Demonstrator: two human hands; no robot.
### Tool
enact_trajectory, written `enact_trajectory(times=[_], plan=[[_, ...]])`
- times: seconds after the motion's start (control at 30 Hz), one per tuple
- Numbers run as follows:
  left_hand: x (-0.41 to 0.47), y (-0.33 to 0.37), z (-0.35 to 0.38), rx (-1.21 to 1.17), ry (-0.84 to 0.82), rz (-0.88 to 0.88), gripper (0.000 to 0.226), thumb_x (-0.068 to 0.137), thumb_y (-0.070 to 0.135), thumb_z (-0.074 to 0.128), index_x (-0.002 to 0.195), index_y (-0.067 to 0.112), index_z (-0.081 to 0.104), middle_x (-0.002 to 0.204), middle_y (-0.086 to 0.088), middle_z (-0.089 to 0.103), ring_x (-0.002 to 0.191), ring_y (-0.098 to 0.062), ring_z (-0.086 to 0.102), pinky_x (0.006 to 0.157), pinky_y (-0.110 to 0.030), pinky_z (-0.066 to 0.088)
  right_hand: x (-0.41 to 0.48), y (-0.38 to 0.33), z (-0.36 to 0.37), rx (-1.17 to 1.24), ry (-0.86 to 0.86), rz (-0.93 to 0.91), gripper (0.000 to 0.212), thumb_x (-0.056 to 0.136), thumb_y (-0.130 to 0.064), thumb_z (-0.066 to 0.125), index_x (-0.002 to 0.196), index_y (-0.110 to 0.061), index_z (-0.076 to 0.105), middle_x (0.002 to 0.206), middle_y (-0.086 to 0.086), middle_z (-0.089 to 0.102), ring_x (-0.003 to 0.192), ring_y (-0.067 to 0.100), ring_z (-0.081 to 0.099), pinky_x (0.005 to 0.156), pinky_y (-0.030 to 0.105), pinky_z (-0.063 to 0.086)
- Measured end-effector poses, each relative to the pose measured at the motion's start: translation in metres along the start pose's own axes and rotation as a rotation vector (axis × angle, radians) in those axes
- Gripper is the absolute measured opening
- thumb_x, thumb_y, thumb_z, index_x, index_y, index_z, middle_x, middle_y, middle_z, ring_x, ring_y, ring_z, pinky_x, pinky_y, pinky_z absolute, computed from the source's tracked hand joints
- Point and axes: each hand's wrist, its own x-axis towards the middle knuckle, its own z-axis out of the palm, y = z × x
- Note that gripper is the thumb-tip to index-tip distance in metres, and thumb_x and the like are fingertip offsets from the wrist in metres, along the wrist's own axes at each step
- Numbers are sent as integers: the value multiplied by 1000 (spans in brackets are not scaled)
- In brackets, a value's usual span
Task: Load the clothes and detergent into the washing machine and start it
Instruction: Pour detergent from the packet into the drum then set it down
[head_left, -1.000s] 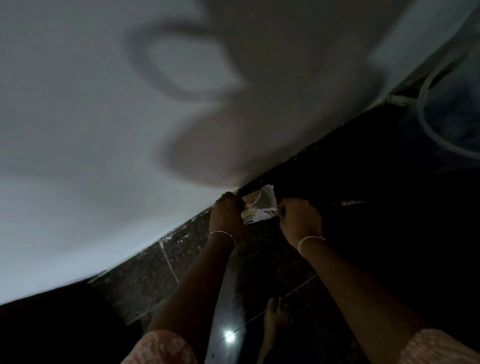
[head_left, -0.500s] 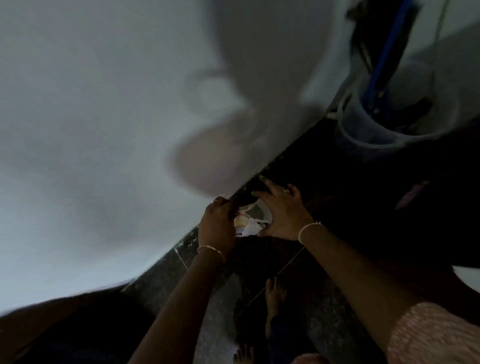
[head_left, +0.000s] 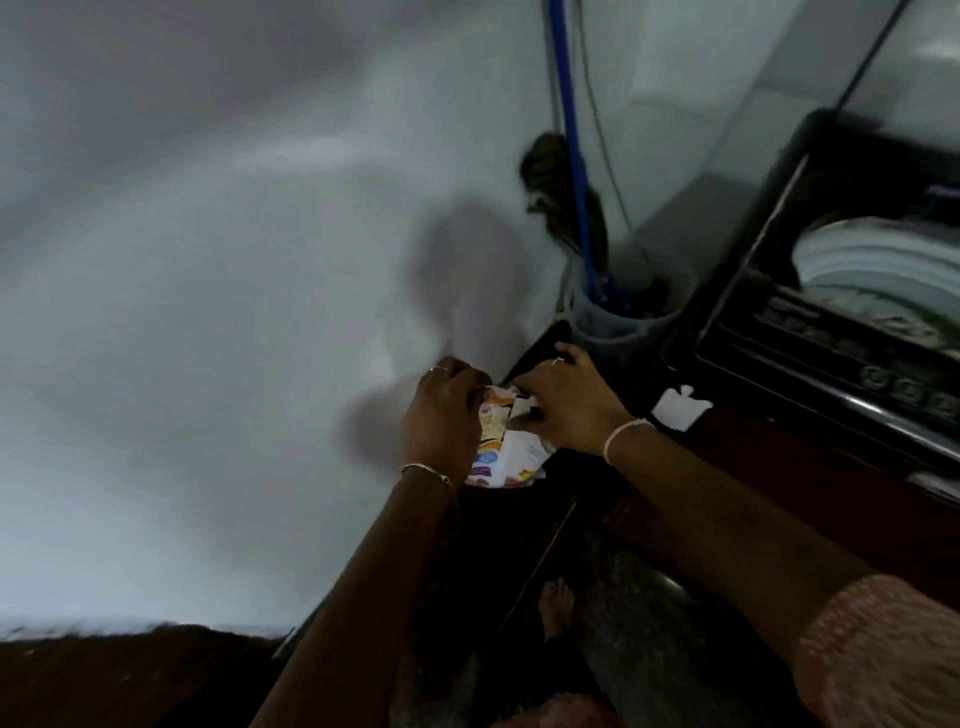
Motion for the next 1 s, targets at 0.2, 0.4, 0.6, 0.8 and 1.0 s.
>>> enact_trajectory(times=[0.2, 0.4, 0.6, 0.8, 1.0], plan=[[-1, 75, -60, 3, 111, 168, 19, 90, 18, 55, 100, 24, 70, 109, 3, 57, 106, -18, 53, 70, -30, 45, -46, -5, -111, -59, 76, -1, 39, 97, -44, 46, 120, -17, 64, 113, 9, 69, 110, 28, 59, 100, 31, 29], [8, 130, -91, -71, 281, 350, 17, 90, 17, 57, 101, 19, 69, 107, -3, 59, 99, -23, 57, 72, -32, 50, -80, 3, -194, 12, 217, 47, 28, 96, -32, 54, 100, -11, 71, 97, 14, 72, 91, 32, 65, 67, 30, 35], [4, 175, -65, -527, 308, 182, 74, 79, 33, 69, 142, 25, 31, 142, 1, 31, 122, -24, 49, 91, -42, 53, -101, 32, -245, 44, 370, 150, 29, 95, -32, 54, 91, -9, 70, 93, 13, 72, 87, 32, 66, 67, 30, 41], [-10, 238, -17, -1100, -19, -266, 76, 70, 22, 85, 133, 7, 44, 127, -8, 55, 116, -18, 56, 103, -46, 45, -135, 75, -293, 124, 500, 250, 30, 96, -31, 54, 89, -5, 68, 90, 18, 70, 83, 33, 63, 63, 27, 32], [7, 296, 25, -1520, -313, -412, 58, 76, 49, 75, 125, 22, 60, 120, -4, 68, 109, -27, 65, 99, -50, 47, -150, 116, -327, 13, 500, 253, 33, 97, -38, 50, 107, -13, 69, 105, 13, 70, 95, 31, 63, 67, 30, 40]])
